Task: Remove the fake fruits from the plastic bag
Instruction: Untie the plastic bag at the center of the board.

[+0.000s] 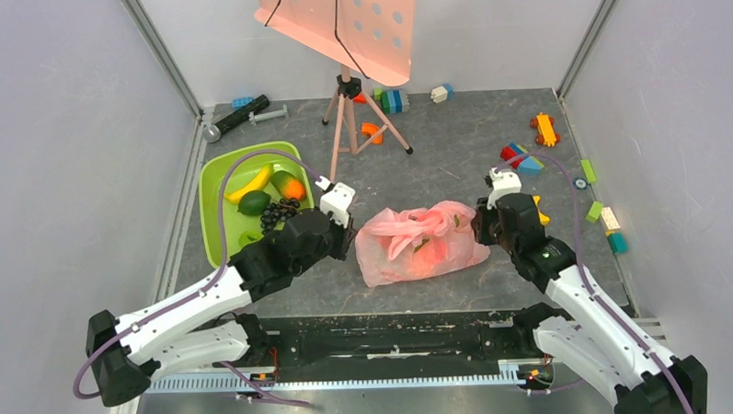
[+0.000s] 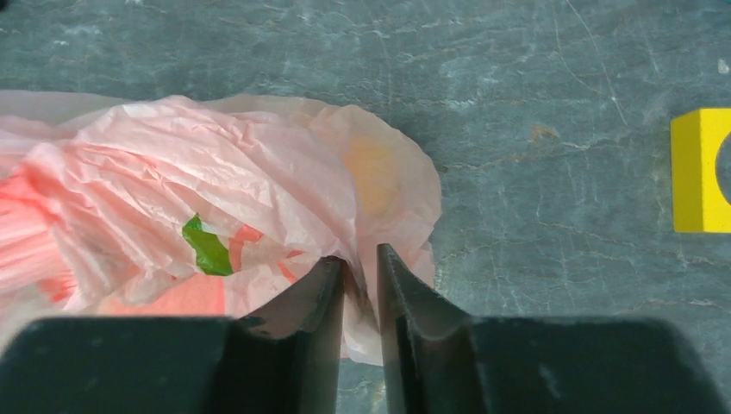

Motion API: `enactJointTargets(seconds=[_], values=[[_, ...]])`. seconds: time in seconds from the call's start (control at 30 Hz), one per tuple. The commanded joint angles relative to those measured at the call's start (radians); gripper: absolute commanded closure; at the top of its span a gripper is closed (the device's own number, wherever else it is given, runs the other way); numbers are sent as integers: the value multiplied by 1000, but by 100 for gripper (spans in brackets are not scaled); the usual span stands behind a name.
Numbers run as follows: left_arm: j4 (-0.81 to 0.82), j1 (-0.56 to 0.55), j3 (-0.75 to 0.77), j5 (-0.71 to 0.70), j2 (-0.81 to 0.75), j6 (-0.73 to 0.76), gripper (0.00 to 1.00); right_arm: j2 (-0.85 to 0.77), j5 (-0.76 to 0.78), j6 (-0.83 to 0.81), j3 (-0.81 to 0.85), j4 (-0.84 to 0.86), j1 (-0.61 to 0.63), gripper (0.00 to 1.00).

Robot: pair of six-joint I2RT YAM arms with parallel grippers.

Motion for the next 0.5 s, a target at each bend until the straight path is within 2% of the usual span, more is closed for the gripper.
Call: enactJointTargets(seconds=[0.0, 0.1, 0.23, 0.3, 0.43, 0.47], values=[[11, 2, 5, -36, -42, 2, 72, -76, -106, -91, 8, 67, -8, 65], [26, 2, 17, -32, -46, 18, 74, -136, -218, -127, 7, 136, -8, 47], [48, 3, 27, -10, -40, 30, 79, -156, -364, -175, 37, 168, -8, 36], [59, 3, 34, 70, -43, 58, 71, -144, -384, -198, 65, 147, -9, 33], [69, 3, 78, 266, -21, 130, 38, -99, -283, -201, 154, 62, -8, 30], [53, 1, 99, 301, -2, 151, 35, -88, -254, -194, 172, 42, -8, 30]])
